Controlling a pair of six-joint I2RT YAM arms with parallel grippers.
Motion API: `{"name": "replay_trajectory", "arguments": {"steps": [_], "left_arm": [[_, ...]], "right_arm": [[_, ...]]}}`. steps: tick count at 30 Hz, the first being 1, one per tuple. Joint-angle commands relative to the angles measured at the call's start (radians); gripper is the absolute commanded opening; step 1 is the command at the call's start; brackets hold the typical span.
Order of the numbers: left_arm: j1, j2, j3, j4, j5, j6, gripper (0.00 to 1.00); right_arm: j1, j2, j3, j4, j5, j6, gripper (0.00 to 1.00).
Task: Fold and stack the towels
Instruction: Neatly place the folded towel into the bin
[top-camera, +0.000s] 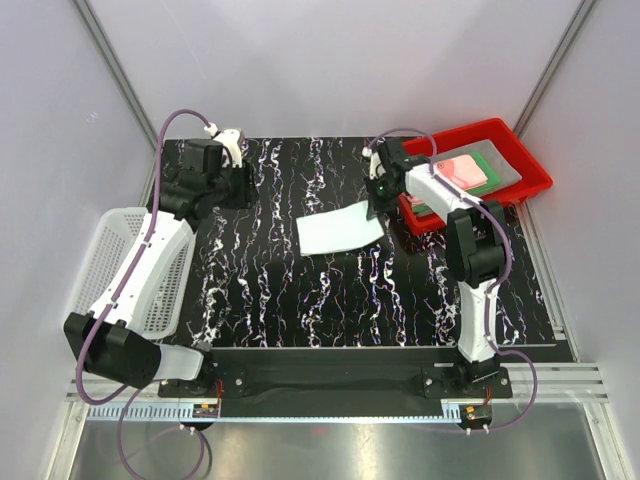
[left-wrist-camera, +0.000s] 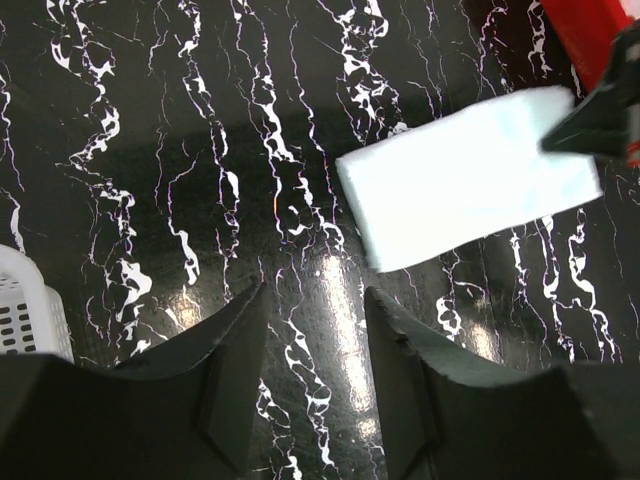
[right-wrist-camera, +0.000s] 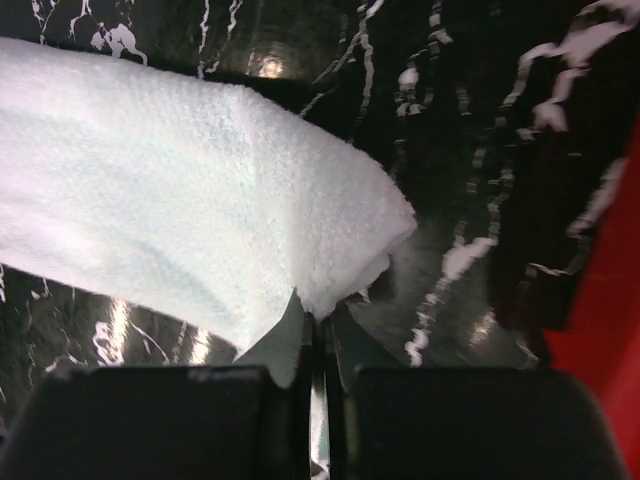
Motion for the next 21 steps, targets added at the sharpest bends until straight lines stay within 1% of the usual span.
{"name": "replay_trajectory", "arguments": {"steps": [1, 3, 10, 12, 17, 19, 21], "left_arm": [[0.001, -0.043, -0.01, 0.034, -0.014, 0.012, 0.49], [0.001, -0.045, -0.013, 0.039, -0.011, 0.013, 0.49], [0.001, -0.028, -0.011, 0.034, -0.009, 0.015, 0.5], [0.001, -0.019, -0.005, 0.034, -0.006, 0.016, 0.5], [0.025, 0.006, 0.019, 0.022, 0.029, 0.013, 0.5], [0.033, 0.006, 0.016, 0.024, 0.043, 0.013, 0.51], [0.033, 0.003, 0.013, 0.021, 0.04, 0.015, 0.51]], "right_arm": [[-0.066, -0.019, 0.13, -0.206, -0.018, -0.189, 0.0], [-0.097, -0.014, 0.187, -0.261, -0.039, -0.243, 0.0], [-0.22, 0.049, 0.432, -0.383, 0.02, -0.33, 0.0], [-0.253, 0.06, 0.472, -0.41, 0.037, -0.355, 0.0], [-0.316, 0.107, 0.615, -0.426, 0.086, -0.403, 0.0], [-0.347, 0.126, 0.673, -0.426, 0.091, -0.41, 0.0], [-0.35, 0.138, 0.714, -0.427, 0.083, -0.418, 0.0]]}}
